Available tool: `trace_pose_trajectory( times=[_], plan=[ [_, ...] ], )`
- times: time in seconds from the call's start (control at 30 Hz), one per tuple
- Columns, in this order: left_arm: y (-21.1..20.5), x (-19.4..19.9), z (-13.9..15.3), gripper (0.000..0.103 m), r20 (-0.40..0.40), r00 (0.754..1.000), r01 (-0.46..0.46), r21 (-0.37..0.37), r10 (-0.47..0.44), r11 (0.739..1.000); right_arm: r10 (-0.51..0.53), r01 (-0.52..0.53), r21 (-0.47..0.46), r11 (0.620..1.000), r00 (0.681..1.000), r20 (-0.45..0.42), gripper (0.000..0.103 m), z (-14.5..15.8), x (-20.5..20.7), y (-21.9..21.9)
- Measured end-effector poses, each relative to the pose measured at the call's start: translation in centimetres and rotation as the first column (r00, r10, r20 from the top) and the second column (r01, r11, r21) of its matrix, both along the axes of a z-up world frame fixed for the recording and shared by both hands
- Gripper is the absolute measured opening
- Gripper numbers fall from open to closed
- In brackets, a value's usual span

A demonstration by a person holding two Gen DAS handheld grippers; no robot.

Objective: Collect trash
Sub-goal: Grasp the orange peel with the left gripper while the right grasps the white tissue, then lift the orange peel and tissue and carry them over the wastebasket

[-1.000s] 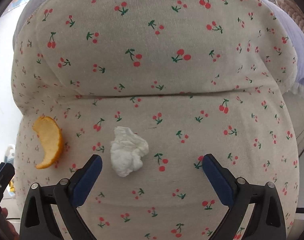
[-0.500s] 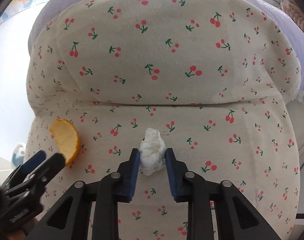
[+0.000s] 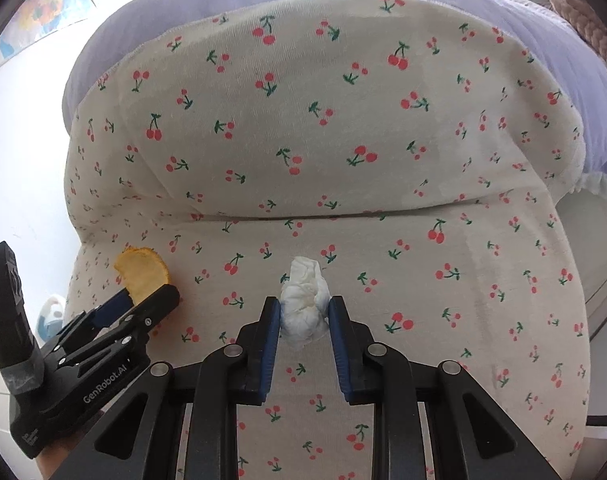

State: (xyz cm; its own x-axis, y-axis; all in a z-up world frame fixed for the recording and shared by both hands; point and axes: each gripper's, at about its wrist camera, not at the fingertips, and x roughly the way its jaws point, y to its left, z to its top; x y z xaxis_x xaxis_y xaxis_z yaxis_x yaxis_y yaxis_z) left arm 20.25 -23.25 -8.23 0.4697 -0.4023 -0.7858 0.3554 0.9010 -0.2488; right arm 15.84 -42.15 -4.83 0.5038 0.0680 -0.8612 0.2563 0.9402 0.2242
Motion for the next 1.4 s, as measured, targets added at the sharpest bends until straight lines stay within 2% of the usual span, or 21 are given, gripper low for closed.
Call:
trace_pose_trajectory(
  times=[0.1, 0.27, 0.53, 0.77, 1.13, 1.4],
  plan=[
    [0.3, -0.2, 0.4, 0.05, 0.001, 1.0, 0.014, 0.001, -0.014, 1.0, -0.001, 0.001, -0.011, 1.0, 1.0, 0.013, 0.026, 1.0, -0.3, 0.2],
    [1.4, -0.9, 0.8, 0.047, -0.019, 1.0, 0.023, -0.004, -0.023, 1.0, 0.001, -0.001, -0.006, 1.0, 0.999, 0.043, 0.026, 2.6, -1.6, 0.8],
    [4.0, -2.7, 3.2, 0.046, 0.0, 1.0, 0.024, -0.04, -0.024, 0.999, 0.026, -0.025, -0.009, 1.0, 0.995, 0.098, 0.026, 5.1, -4.0, 1.4],
    [6.3, -4.3, 5.6, 0.046, 0.045, 0.999, 0.031, -0.061, -0.028, 0.998, 0.085, -0.083, -0.02, 0.996, 0.986, 0.146, 0.026, 7.5, -5.4, 3.8],
    [9.1, -5.9, 7.6, 0.046, 0.104, 0.995, 0.013, -0.056, -0.007, 0.998, 0.175, -0.169, -0.045, 0.985, 0.967, 0.188, 0.026, 8.4, -4.7, 9.9],
    [13.2, -6.3, 8.3, 0.046, 0.119, 0.992, -0.037, -0.055, 0.043, 0.998, 0.219, -0.215, -0.045, 0.976, 0.955, 0.201, 0.026, 8.8, -4.1, 12.8]
  ],
)
